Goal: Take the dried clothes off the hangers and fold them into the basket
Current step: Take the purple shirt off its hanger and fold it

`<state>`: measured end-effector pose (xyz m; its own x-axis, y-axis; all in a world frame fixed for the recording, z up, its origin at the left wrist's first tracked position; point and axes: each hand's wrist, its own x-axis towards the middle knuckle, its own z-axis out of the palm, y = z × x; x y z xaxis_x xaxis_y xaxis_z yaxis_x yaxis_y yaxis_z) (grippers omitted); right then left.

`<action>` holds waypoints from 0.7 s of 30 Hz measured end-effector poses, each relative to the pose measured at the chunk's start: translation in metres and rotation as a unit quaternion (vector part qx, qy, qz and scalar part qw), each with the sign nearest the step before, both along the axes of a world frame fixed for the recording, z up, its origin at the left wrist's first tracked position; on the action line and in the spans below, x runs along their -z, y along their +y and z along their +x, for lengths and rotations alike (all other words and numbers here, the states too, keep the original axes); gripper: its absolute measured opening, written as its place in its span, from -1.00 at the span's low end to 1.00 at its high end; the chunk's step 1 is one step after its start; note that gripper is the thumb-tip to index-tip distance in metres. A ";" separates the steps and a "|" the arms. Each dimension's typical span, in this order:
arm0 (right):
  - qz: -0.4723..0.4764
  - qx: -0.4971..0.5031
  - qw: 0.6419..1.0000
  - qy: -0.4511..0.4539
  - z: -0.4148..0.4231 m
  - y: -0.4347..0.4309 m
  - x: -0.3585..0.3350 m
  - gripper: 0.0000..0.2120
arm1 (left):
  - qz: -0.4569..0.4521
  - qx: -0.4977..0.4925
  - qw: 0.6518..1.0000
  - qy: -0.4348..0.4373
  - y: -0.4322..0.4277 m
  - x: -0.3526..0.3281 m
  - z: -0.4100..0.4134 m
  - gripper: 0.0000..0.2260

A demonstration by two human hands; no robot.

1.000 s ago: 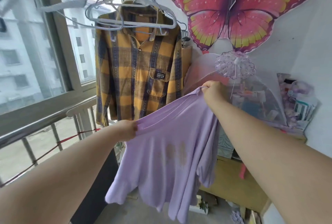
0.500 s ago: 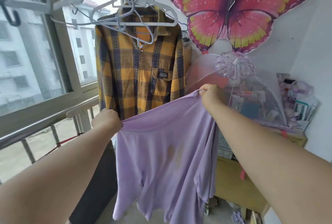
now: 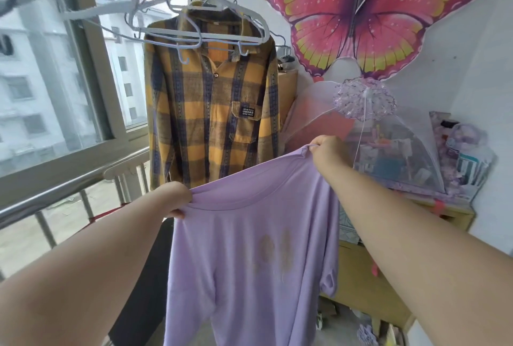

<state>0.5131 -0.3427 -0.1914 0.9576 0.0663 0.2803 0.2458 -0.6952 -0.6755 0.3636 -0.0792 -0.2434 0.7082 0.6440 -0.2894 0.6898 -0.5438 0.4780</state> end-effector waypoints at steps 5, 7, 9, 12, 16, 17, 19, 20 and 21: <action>0.000 0.002 1.000 0.013 -0.002 -0.002 0.002 -0.84 | -0.026 -0.010 0.999 -0.018 0.014 0.012 -0.002 -0.72; 0.009 0.013 0.999 0.028 -0.002 -0.006 0.002 -0.85 | -0.028 0.052 0.998 0.029 0.021 0.014 -0.003 -0.59; 0.015 0.023 0.999 0.040 -0.001 -0.011 0.004 -0.85 | 0.047 0.137 0.984 0.099 0.022 0.011 -0.008 -0.66; 0.003 0.026 0.999 0.047 0.002 -0.016 0.009 -0.75 | 0.127 0.148 0.976 0.091 0.015 0.008 -0.012 -0.67; -0.005 0.017 0.998 0.062 0.001 -0.020 0.013 -0.74 | 0.111 0.097 0.989 0.021 0.003 0.005 -0.010 -0.59; -0.002 0.011 0.998 0.066 0.002 -0.021 0.015 -0.77 | 0.056 0.084 0.995 -0.015 0.002 0.006 -0.008 -0.59; -0.002 0.008 0.998 0.067 0.000 -0.021 0.017 -0.79 | -0.078 0.043 0.990 -0.106 0.001 0.007 -0.006 -0.59; 0.006 0.005 0.998 0.069 0.001 -0.020 0.018 -0.80 | -0.108 0.030 0.985 -0.130 0.000 0.008 -0.004 -0.58; 0.010 0.010 0.997 0.077 0.000 -0.019 0.019 -0.83 | -0.108 0.030 0.983 -0.144 0.002 0.009 -0.001 -0.58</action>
